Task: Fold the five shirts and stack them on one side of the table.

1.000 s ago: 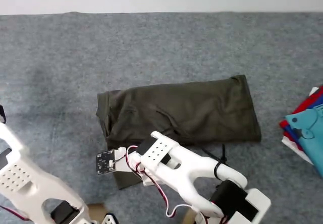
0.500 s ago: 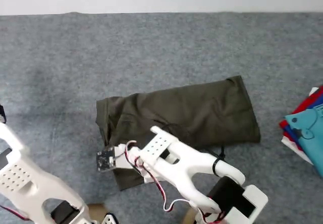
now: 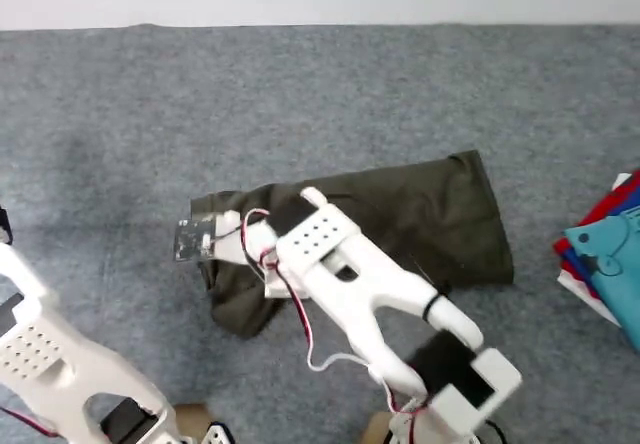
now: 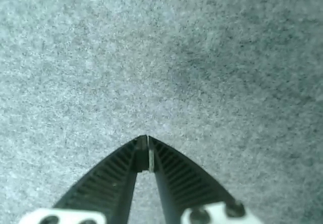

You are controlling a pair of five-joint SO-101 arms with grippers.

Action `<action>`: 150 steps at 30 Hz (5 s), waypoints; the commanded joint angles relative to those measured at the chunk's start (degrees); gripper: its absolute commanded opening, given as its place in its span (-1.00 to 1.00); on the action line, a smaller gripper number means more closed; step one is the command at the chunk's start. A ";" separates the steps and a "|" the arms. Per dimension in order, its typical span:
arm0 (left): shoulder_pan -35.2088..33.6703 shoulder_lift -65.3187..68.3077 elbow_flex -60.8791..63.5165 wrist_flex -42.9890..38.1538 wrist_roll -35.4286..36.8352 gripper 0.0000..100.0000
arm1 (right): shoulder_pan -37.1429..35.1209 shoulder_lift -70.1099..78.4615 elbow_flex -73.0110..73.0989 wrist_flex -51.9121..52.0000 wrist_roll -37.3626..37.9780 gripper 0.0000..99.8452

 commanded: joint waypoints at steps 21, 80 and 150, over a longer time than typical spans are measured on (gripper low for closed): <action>0.09 -0.70 -0.48 0.18 -0.53 -0.98 | 16.13 17.98 -24.26 4.53 -18.37 -0.59; 8.97 -8.62 -6.55 4.13 -0.18 -0.98 | 14.29 25.54 -22.07 19.21 -14.07 -0.98; 5.89 -46.95 31.08 4.31 -3.25 -0.98 | 46.90 30.90 -29.01 4.88 -38.86 -0.78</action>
